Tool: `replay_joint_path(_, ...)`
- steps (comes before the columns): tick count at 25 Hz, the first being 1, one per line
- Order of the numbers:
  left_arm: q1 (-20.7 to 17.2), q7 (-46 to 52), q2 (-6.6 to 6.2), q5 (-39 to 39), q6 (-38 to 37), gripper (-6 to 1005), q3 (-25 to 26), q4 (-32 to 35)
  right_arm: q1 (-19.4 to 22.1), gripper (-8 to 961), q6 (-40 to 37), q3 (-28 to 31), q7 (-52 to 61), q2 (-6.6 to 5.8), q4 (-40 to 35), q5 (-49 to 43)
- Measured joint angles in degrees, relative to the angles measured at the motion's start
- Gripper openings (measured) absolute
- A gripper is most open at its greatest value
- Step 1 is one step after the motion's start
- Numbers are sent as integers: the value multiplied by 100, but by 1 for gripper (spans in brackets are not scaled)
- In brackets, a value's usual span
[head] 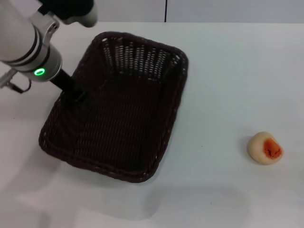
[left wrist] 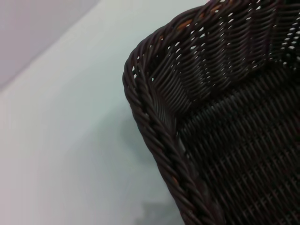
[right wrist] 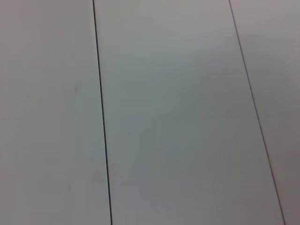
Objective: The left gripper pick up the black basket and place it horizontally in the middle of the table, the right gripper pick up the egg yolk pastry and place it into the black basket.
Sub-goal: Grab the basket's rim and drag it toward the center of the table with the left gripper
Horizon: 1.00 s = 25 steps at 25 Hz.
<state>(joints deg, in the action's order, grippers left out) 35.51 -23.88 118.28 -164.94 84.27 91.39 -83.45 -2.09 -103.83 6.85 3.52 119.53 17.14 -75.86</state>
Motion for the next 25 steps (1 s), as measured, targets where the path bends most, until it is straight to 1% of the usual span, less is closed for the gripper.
replay_joint_path(3, 71, -663, 5, 211, -77, 299, 76, -258, -2, 755, -24, 0, 0, 0, 0, -7)
replay_joint_path(4, 71, -663, 5, 211, -77, 298, 76, -258, -2, 755, -24, 0, 0, 0, 0, -7)
replay_joint_path(7, 272, -1274, -1, 549, -33, 297, 363, -374, 10, 755, -92, -1, 0, 3, 1, -8)
replay_joint_path(8, 385, -1738, -6, 898, 4, 297, 570, -353, 31, 755, -152, -6, 0, 6, 12, -8)
replay_joint_path(9, 385, -1738, -6, 898, 4, 288, 570, -353, 31, 754, -152, -6, 0, 6, 12, -8)
replay_joint_path(12, 561, -2368, -15, 1443, 34, 260, 887, -266, 51, 754, -224, -8, 0, 8, 24, -9)
replay_joint_path(15, 817, -2737, -23, 1714, 166, 239, 1192, -171, 57, 754, -250, -9, 0, 9, 27, -8)
replay_joint_path(20, 1146, -3051, -20, 1940, 329, 224, 1296, 119, 59, 754, -258, -8, 0, 9, 54, -8)
replay_joint_path(25, 1208, -3087, -9, 1964, 416, 212, 1263, 154, 60, 754, -318, -16, 0, 9, 62, -9)
